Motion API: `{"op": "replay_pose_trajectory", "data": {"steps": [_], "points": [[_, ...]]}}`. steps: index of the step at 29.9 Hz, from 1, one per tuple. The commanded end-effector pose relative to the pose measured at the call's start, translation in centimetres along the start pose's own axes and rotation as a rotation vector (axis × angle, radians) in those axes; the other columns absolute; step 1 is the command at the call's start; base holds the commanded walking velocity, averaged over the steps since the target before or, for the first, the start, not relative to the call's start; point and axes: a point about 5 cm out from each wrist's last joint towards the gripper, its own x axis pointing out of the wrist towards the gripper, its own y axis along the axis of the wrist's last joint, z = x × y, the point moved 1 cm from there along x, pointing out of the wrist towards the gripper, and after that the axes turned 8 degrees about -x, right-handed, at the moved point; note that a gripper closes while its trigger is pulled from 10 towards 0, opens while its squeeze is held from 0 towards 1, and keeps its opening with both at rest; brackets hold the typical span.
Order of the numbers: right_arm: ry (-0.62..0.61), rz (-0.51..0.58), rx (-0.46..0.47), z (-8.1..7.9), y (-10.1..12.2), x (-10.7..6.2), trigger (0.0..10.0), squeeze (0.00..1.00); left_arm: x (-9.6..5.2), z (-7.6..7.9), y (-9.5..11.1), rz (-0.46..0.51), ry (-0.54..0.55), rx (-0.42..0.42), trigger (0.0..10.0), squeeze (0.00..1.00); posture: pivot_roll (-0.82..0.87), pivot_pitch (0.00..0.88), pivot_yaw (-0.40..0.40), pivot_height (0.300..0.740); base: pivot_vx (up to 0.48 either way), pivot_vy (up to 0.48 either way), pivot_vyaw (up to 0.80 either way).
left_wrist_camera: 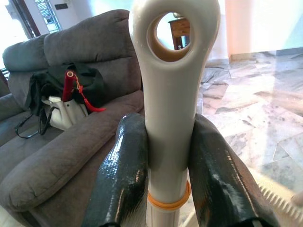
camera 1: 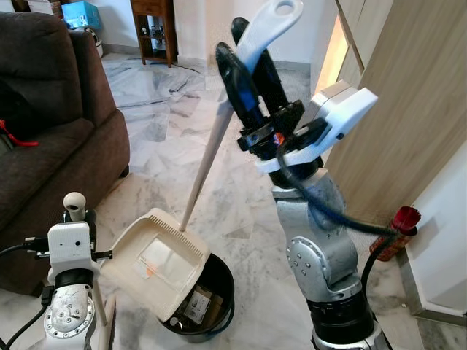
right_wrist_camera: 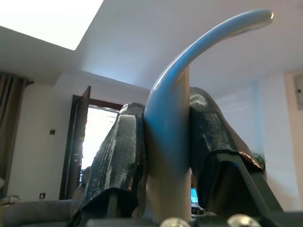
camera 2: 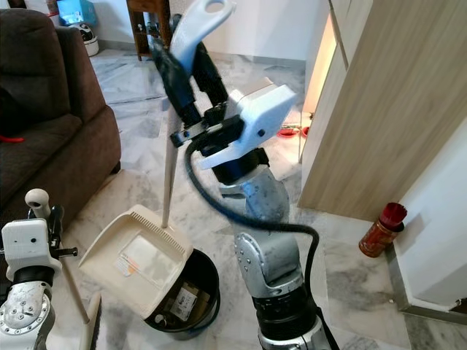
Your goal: Sweep floor
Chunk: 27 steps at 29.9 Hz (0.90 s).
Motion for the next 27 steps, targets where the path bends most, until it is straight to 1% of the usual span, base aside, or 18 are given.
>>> {"op": "replay_pose_trajectory", "data": {"steps": [1,6,10,15,17,24,27], "points": [[0.017,0.088,-0.031,-0.4,1.6,0.4,10.0,0.0,0.4,0.2,1.2,0.049,-0.009,-0.006,10.0,0.0,0.05,0.0,-0.017,0.74,0.0,0.0,0.0],[0.024,0.08,-0.043,-0.6,1.5,0.4,10.0,0.0,0.4,0.3,1.2,0.049,-0.011,-0.007,10.0,0.0,0.05,0.0,-0.018,0.74,0.0,0.0,0.0],[0.052,0.068,-0.126,-1.1,1.2,0.2,10.0,0.0,0.5,0.5,1.2,0.053,-0.031,0.004,10.0,0.0,0.05,0.0,-0.02,0.74,0.0,0.0,0.0],[0.08,0.069,-0.169,-1.5,1.1,0.2,10.0,0.0,0.4,0.6,1.2,0.05,-0.032,0.001,10.0,0.0,0.05,0.0,-0.02,0.74,0.0,0.0,0.0],[0.115,0.061,-0.213,-2.0,0.9,0.1,10.0,0.0,0.4,0.7,1.1,0.049,-0.034,-0.002,10.0,0.0,0.05,0.0,-0.021,0.74,0.0,0.0,0.0],[0.116,0.068,-0.236,-2.1,1.0,0.0,10.0,0.0,0.4,0.8,1.1,0.048,-0.037,-0.005,10.0,0.0,0.05,0.0,-0.019,0.74,0.0,0.0,0.0],[0.114,0.072,-0.267,-2.0,1.0,0.1,10.0,0.0,0.5,0.8,1.1,0.049,-0.037,-0.004,10.0,0.0,0.05,0.0,-0.02,0.74,0.0,0.0,0.0]]}}
